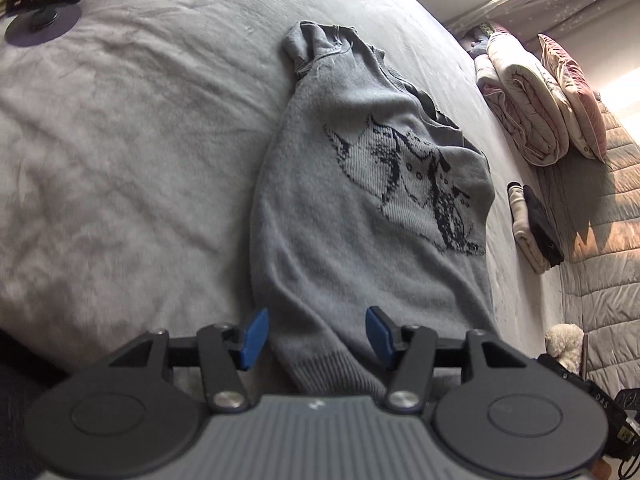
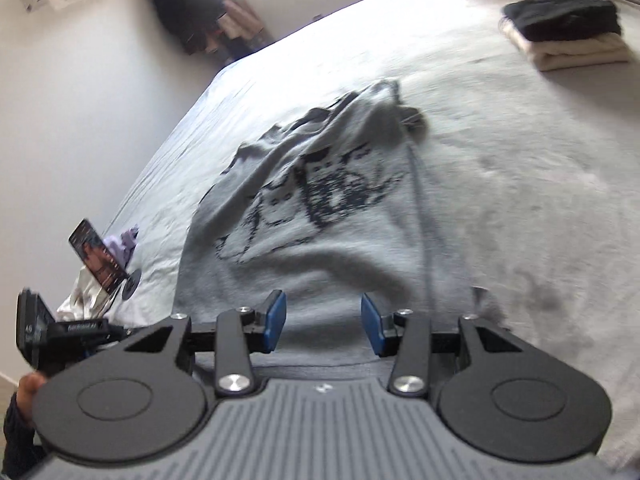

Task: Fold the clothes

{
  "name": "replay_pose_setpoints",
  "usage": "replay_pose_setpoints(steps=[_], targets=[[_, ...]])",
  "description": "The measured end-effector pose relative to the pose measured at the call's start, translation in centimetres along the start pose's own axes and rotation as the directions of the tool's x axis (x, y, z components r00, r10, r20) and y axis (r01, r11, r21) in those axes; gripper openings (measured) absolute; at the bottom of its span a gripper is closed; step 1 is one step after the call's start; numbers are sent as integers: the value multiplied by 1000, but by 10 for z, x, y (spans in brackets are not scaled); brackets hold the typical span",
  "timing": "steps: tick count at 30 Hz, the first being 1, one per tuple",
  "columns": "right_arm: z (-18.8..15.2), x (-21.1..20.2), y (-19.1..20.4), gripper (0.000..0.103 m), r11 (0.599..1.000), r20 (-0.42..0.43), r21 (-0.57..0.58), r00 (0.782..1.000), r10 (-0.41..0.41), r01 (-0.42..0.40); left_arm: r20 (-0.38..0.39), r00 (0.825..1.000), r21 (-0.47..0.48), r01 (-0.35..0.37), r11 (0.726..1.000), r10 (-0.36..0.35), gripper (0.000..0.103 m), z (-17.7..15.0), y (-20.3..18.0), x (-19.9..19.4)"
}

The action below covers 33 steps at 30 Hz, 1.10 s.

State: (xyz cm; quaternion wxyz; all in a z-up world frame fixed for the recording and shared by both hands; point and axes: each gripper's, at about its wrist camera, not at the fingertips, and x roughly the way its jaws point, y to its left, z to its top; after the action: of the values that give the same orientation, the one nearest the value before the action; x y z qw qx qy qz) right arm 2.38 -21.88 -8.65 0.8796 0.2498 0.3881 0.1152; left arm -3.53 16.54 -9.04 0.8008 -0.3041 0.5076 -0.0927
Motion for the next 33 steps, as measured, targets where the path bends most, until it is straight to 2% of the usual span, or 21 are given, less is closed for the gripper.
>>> replay_pose_setpoints(steps=[5,9,12,17,19,21,22,25,30,33], targets=[[-20,-33,-44,46,992,50,85,994,-100,95,17,998,-77,66,995,-65,55,-38,10,-4],[-31,-30,-70,46,980,60,125,984,-166,158,44,994,-116,105,988,-100,54,-57,19,-3],[-33,-18,-85,46,973,63,166,983,-173,161,48,997,-106,72,992,-67,53,-61,19,2],[-30,-1,-91,44,971,50,177,984,-174,162,123,991,-80,68,995,-58,52,-59,17,-2],[-29,7,-92,38,973,40,178,987,-153,144,130,988,-60,86,995,-77,50,-56,16,2],[-28,17,-93,14,975,17,197,994,-109,103,123,985,-61,128,990,-119,27,-55,15,7],[-28,21,-93,7,974,6,207,996,-91,88,118,983,-65,148,987,-139,9,-54,14,8],[-27,12,-89,5,970,25,228,996,-86,78,124,977,-62,182,981,-173,6,-53,11,4],[-21,-38,-76,4,962,120,271,993,-7,-26,172,963,-22,216,976,-209,5,-49,3,-36],[-16,-67,-65,4,962,169,264,986,17,-62,193,961,8,200,980,-197,5,-46,-2,-58]])
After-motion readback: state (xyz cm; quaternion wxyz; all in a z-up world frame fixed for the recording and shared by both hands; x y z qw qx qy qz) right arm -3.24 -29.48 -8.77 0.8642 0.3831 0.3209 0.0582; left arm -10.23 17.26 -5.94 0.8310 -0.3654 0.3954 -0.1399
